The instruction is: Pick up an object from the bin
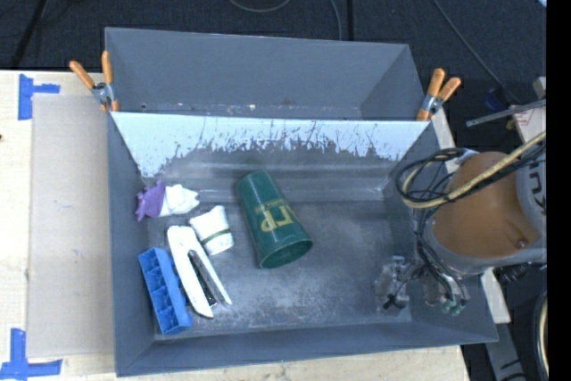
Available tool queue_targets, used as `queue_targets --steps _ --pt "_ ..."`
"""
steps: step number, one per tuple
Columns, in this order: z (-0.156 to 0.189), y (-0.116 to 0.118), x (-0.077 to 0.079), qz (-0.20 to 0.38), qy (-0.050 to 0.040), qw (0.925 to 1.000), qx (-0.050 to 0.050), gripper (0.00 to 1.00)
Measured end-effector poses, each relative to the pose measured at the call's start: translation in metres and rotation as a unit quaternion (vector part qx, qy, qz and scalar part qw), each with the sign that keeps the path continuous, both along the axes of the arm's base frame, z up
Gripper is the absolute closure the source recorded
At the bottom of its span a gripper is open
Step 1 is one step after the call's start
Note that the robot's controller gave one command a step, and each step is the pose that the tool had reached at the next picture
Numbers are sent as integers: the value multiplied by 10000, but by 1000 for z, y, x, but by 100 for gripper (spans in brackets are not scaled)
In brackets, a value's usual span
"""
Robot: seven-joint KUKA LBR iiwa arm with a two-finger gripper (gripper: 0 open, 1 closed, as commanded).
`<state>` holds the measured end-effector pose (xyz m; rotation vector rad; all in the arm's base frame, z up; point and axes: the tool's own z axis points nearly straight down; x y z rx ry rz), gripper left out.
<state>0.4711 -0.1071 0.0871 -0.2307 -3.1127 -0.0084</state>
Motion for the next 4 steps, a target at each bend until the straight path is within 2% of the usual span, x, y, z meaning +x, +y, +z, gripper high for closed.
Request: queue_targets --steps 2,4 --pt "31 -1 2 3 -43 10000 -9 100" --pt "40 -1 1 6 -13 10000 -1 100"
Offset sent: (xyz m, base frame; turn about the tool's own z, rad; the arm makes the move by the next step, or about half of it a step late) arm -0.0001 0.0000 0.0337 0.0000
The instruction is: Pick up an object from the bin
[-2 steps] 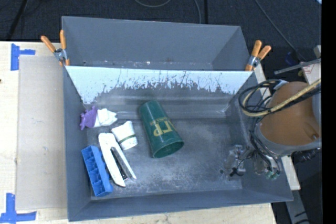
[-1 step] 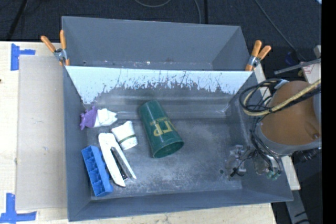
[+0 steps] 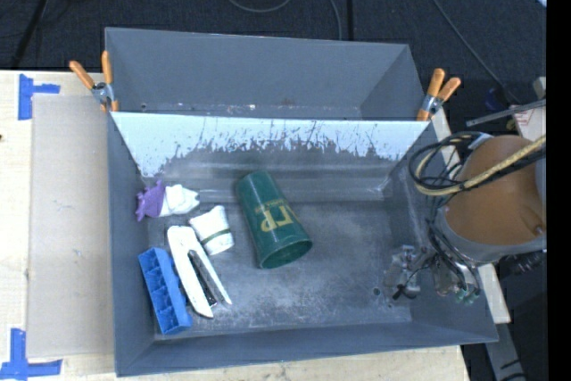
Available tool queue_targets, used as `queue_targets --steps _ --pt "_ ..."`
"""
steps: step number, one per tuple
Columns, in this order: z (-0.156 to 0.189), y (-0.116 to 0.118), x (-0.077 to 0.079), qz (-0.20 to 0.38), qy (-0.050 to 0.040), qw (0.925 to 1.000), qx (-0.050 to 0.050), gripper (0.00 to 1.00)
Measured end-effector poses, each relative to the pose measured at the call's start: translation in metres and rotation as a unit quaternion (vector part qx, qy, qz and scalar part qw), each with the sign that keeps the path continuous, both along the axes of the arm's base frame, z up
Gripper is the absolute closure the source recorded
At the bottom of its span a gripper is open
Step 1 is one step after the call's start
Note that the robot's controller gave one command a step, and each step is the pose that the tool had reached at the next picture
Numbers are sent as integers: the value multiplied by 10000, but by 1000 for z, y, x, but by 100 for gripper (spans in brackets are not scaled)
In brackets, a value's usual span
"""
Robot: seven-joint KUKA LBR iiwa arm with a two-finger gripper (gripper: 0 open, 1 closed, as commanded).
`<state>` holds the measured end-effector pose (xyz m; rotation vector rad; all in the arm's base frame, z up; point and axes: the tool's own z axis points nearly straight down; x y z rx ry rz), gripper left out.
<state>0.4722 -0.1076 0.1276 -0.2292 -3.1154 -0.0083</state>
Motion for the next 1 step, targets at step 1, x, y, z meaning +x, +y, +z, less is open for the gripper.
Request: queue_targets --steps 1 --pt "5 0 0 2 -4 10000 -1 100"
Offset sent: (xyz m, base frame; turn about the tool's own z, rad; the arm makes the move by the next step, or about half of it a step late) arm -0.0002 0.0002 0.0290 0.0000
